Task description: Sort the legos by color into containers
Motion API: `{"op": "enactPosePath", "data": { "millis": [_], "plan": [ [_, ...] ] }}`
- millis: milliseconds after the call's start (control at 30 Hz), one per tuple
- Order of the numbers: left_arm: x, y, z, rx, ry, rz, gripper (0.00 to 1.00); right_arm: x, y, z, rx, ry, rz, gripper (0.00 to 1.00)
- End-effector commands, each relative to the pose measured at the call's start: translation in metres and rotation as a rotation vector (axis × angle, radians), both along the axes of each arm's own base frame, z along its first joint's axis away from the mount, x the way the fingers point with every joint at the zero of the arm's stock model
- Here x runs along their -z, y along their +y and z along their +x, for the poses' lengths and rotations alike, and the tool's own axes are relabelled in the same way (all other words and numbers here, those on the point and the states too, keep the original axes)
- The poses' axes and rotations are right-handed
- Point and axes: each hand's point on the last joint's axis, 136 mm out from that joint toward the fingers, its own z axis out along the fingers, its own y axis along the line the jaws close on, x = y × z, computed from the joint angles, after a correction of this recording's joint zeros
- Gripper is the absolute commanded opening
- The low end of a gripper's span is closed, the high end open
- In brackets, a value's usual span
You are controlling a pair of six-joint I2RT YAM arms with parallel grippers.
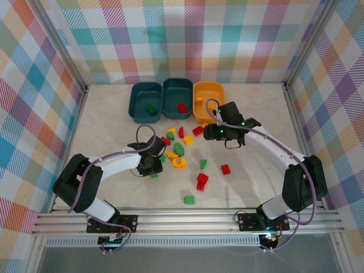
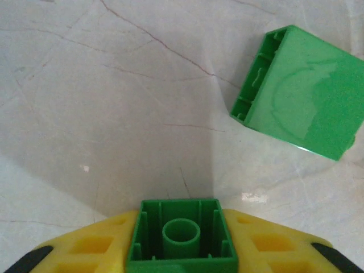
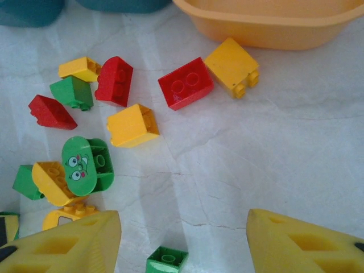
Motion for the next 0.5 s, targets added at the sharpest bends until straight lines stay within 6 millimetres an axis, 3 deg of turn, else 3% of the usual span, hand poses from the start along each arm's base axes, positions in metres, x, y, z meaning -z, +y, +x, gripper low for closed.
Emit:
{"op": "enactPosePath", "data": {
  "millis": [0, 133, 233, 367, 467],
  "plan": [
    [-0.008, -0.005, 0.006, 0.03, -0.032, 0.006, 0.32, -0.009, -0.007, 0.001, 0.015, -0.033, -0.016, 0.6],
    [-0.05, -0.007, 0.022, 0.054, -0.125, -0.009, 0.31, -0.011, -0.003, 0.005, 0.012, -0.034, -0.004, 0.6],
    [-0.092, -0.001, 0.05, 0.044, -0.231, -0.013, 0.31, -0.002, 0.003, 0.004, 0.011, 0.003, 0.017, 0.6],
    [-0.135, 0.022, 0.107, -0.051, -0.322, -0.072, 0.31, 0.016, 0.007, -0.006, 0.018, 0.046, -0.012, 0.6],
    [-0.151, 0.041, 0.155, -0.105, -0.355, -0.089, 0.32, 0.022, 0.004, -0.016, 0.036, 0.065, -0.016, 0.61]
  ]
}}
